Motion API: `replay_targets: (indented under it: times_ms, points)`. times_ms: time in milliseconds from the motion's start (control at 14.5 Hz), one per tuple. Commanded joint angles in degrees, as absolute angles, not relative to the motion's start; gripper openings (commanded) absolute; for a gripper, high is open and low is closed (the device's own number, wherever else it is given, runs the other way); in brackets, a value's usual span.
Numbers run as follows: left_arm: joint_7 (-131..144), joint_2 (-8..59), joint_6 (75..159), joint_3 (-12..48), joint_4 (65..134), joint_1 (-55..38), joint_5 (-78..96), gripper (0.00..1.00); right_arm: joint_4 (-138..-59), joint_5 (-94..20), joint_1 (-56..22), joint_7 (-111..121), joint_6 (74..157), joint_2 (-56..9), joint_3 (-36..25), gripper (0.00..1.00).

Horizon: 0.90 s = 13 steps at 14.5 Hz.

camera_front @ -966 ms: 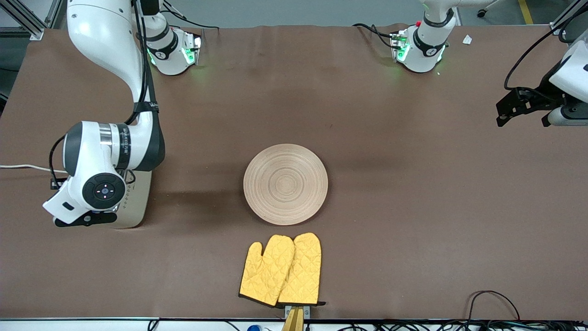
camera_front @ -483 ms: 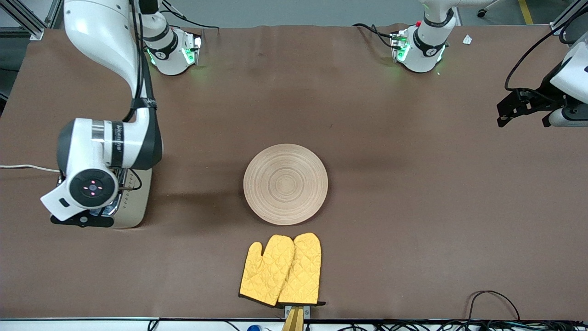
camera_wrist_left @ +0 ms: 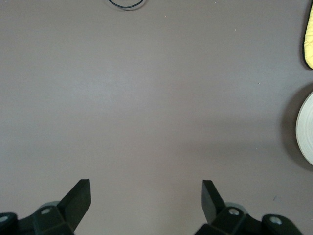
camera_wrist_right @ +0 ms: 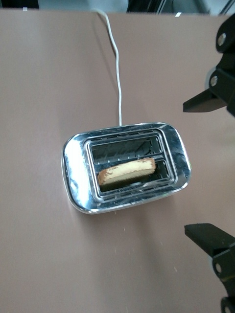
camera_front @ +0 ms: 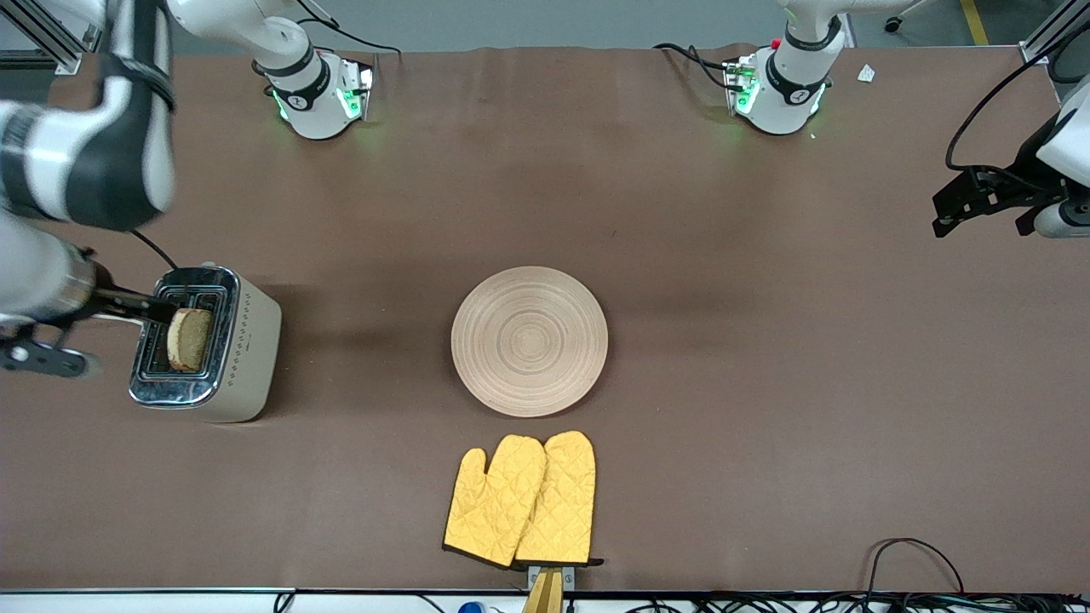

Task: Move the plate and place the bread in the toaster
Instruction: 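Open the right gripper and raise it away from the toaster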

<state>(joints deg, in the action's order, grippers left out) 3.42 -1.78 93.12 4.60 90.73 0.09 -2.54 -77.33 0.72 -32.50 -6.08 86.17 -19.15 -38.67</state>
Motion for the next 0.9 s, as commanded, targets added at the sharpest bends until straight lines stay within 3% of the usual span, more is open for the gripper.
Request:
replay_targets:
  times_ms: [0,345,828]
  points:
    - [2.7,-2.2,93.1,4.7,90.9,0.3,-2.5,1.00,-84.3,-1.3,-31.3,-4.1,88.1,-9.6,-37.6,1.00]
    - [2.5,-2.1,92.8,5.2,90.9,-0.2,-2.5,1.00,-89.7,-1.3,-29.6,-0.6,88.9,-0.5,-37.6,1.00]
    - [2.5,-1.2,90.8,5.3,90.6,-0.4,0.2,1.00,-84.2,-0.4,-30.7,-0.9,86.4,-0.9,-37.1,1.00]
